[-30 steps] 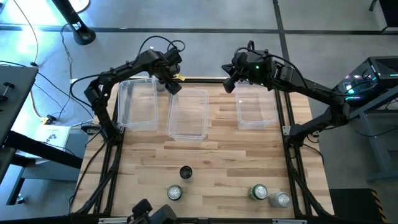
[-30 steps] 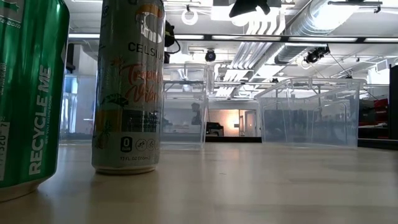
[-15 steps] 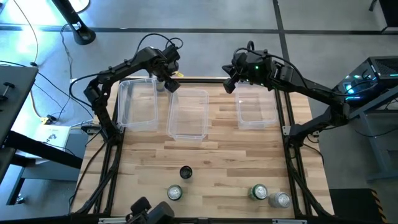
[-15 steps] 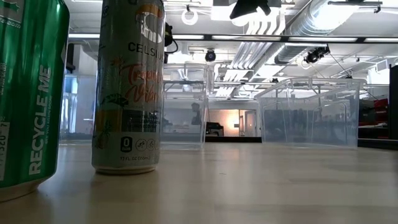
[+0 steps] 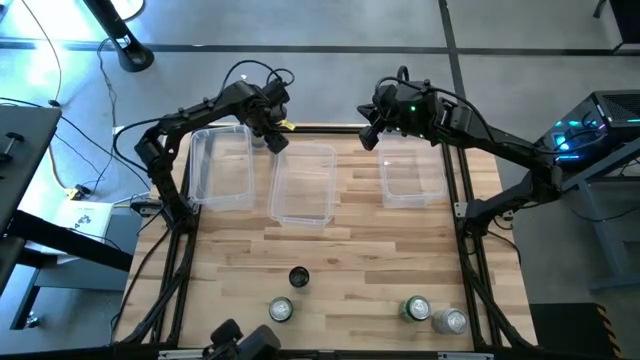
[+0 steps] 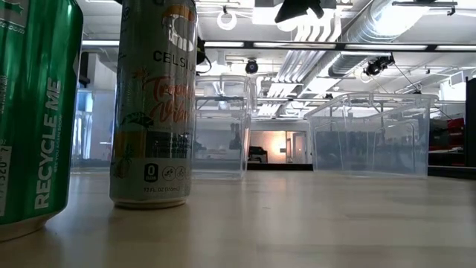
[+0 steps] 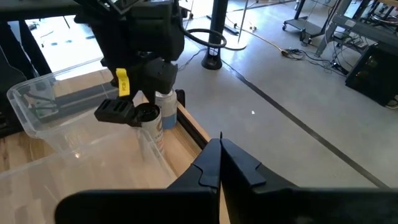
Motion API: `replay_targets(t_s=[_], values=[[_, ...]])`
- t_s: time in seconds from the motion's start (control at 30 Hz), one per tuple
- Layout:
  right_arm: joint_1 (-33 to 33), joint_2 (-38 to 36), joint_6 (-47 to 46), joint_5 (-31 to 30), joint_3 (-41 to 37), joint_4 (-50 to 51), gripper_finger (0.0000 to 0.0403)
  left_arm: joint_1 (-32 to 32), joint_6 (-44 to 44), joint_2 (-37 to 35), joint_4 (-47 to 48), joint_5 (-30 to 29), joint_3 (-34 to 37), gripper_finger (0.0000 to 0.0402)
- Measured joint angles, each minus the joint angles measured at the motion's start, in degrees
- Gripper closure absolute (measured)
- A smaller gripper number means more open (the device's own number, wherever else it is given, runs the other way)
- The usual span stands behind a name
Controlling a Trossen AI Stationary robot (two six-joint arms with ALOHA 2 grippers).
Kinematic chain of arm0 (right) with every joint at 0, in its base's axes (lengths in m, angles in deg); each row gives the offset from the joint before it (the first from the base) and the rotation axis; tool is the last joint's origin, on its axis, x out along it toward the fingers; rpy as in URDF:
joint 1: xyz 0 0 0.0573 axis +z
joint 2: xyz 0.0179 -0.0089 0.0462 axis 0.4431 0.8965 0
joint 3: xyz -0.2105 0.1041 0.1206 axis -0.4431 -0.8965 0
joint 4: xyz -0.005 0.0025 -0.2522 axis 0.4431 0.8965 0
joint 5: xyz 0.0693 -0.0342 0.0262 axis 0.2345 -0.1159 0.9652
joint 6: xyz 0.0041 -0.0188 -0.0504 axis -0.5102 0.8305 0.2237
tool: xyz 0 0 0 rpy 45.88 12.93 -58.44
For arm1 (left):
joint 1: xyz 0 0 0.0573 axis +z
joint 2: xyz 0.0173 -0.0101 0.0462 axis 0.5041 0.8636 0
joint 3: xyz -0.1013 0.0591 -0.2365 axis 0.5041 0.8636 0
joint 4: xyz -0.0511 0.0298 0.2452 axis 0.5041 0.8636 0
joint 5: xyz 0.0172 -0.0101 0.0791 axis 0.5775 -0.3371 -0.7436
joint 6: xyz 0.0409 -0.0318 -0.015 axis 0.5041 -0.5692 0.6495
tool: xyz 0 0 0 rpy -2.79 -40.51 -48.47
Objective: Sort soda cans
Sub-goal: Put the top white yellow soda can into the left transparent bin
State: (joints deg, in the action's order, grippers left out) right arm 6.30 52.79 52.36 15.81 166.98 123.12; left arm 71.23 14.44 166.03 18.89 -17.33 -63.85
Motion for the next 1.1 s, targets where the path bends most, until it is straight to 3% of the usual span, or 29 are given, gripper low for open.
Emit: replay_targets(t_s=[0.23,0.5,0.7,1.1], values=[[0.01,0.0,0.0,0.0,0.0,0.0,0.0402,-0.17,0.04,-0.02,-2.27,0.02,0.04,0.0052],[0.02,0.02,0.0,0.0,0.0,0.02,0.0402,-0.19,0.22,-0.04,-2.0,1.07,0.06,0.0164],[0.0,0.02,0.01,0.0,0.0,0.46,0.0402,-0.19,0.25,-0.06,0.03,1.17,-0.48,0.0166],[-0.27,0.02,0.04,-0.02,0.0,0.44,0.0402,-0.68,-0.72,-5.85,8.99,-0.22,-23.17,0.0166]])
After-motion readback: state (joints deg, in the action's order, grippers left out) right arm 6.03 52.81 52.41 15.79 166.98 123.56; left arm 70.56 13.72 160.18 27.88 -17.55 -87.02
